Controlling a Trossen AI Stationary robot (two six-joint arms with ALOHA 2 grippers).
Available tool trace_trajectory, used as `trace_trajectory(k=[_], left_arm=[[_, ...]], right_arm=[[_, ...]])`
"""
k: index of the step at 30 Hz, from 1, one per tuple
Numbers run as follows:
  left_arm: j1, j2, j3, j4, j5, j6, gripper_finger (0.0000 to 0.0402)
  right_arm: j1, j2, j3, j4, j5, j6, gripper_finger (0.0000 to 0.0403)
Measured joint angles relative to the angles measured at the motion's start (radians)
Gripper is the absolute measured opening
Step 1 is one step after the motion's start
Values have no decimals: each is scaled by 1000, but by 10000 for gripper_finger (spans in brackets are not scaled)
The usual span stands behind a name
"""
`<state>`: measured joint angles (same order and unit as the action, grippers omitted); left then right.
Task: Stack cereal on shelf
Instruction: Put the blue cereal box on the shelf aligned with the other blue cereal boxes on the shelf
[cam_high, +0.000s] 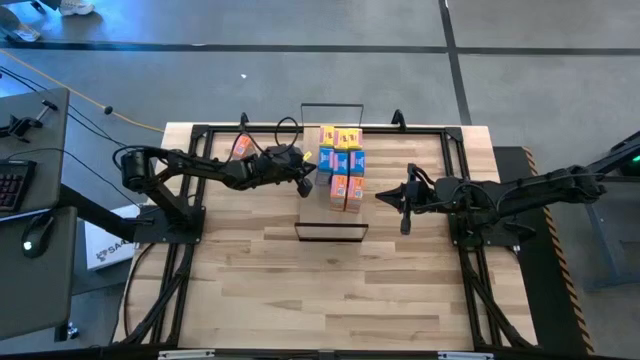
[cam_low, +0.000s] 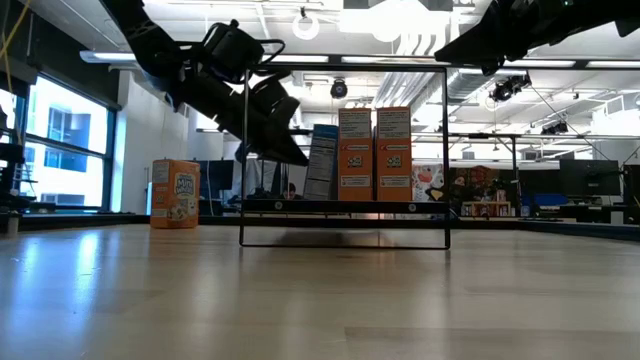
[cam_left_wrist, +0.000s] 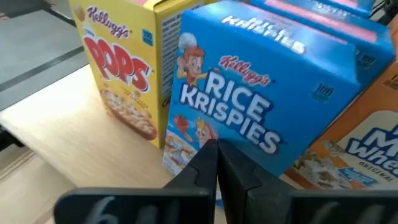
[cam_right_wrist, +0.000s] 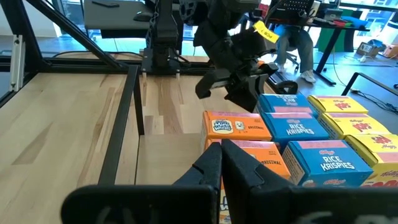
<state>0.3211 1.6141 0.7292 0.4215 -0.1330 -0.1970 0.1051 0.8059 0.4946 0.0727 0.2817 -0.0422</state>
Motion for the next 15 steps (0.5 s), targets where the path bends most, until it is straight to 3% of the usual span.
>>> trace_trajectory(k=[9, 15], left_arm=[[-1, -25, 0, -28, 2, 0, 0], [2, -158, 0, -219, 4, 24, 0]], right_arm=[[0, 0, 0, -2, 0, -1, 0], [0, 0, 0, -11, 0, 0, 0]])
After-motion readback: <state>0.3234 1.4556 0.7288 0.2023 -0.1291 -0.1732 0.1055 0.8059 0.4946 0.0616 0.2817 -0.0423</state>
